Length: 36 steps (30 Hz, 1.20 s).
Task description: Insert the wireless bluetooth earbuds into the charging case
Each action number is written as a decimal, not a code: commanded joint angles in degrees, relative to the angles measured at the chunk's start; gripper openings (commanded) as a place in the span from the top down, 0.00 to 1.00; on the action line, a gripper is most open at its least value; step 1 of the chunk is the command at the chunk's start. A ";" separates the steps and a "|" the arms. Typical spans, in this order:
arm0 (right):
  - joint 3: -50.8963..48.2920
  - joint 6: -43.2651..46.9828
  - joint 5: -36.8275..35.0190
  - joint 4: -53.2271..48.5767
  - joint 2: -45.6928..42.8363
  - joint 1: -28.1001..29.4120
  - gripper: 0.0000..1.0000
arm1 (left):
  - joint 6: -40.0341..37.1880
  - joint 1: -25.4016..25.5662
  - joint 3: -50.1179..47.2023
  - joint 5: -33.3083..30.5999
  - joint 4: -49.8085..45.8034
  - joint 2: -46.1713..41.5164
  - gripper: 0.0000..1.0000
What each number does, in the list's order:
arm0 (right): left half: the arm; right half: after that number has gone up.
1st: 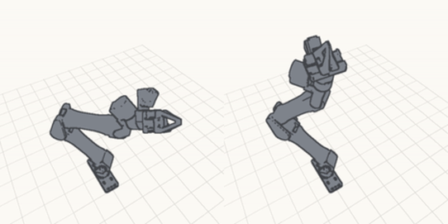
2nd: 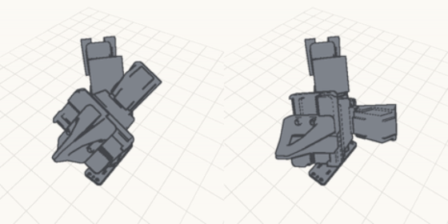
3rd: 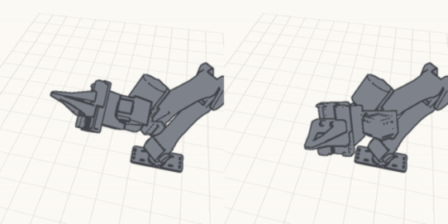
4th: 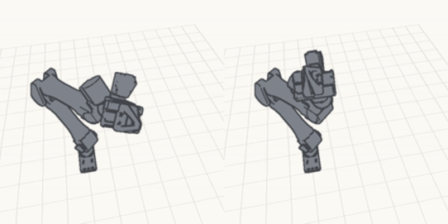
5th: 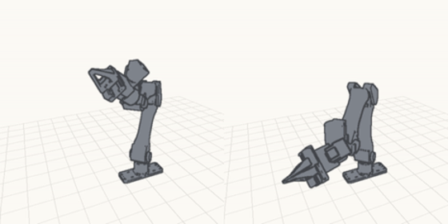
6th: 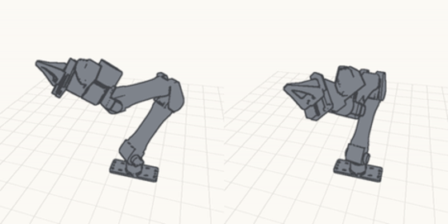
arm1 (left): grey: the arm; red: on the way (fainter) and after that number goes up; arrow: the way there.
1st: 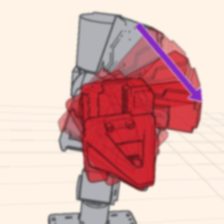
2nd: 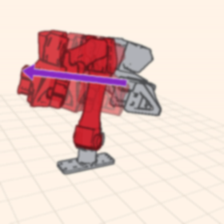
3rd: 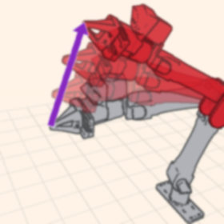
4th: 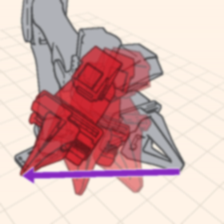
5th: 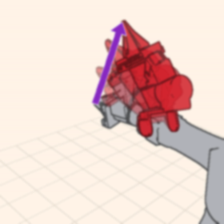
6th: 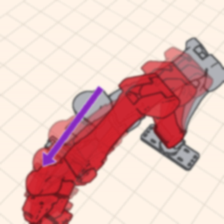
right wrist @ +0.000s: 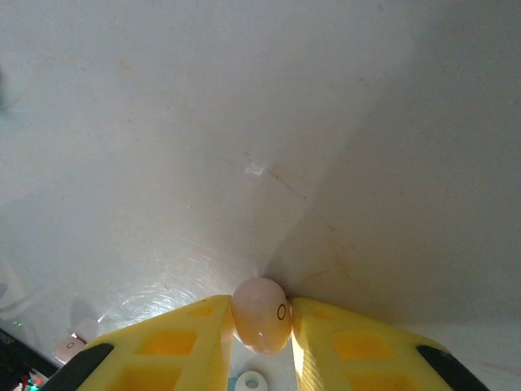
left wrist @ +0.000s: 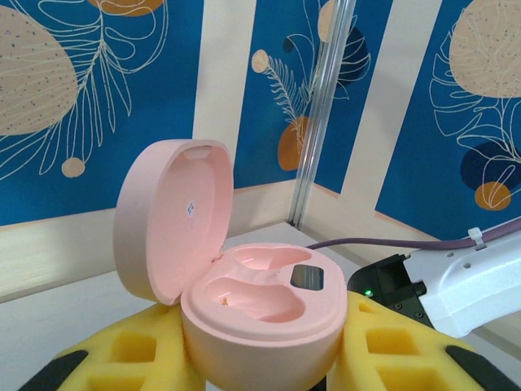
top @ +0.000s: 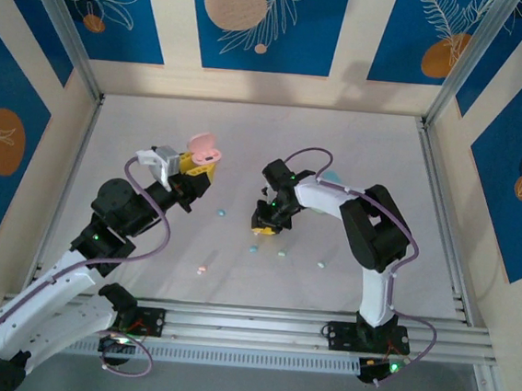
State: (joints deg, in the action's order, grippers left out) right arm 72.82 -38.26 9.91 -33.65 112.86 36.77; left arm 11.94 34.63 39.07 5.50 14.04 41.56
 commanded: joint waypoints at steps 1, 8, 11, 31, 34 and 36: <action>1.40 -1.02 0.56 -0.25 3.05 0.38 0.73 | 0.63 0.20 2.33 1.01 0.64 0.03 0.72; 3.52 -1.81 -2.78 -1.76 5.19 0.43 0.73 | 0.62 0.25 2.55 0.92 0.54 -0.08 0.72; 4.90 -2.28 -2.54 -2.04 6.08 0.64 0.74 | 0.72 0.24 2.45 1.09 0.79 0.18 0.72; 4.62 -0.32 -21.45 -13.74 -12.67 2.08 0.80 | -3.28 0.24 -0.17 1.18 -0.75 6.49 0.72; 4.31 -0.07 -21.62 -13.89 -18.16 1.99 0.80 | -5.64 0.21 -2.98 3.64 3.60 8.75 0.73; 4.89 0.39 -20.65 -14.37 -21.83 1.65 0.80 | -6.63 0.23 -5.67 4.89 8.62 10.47 0.73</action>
State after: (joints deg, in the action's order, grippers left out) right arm 77.14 -38.83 -9.91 -45.82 96.60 38.46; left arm 8.36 34.63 36.40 7.27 15.92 50.57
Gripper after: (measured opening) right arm 0.202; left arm 0.334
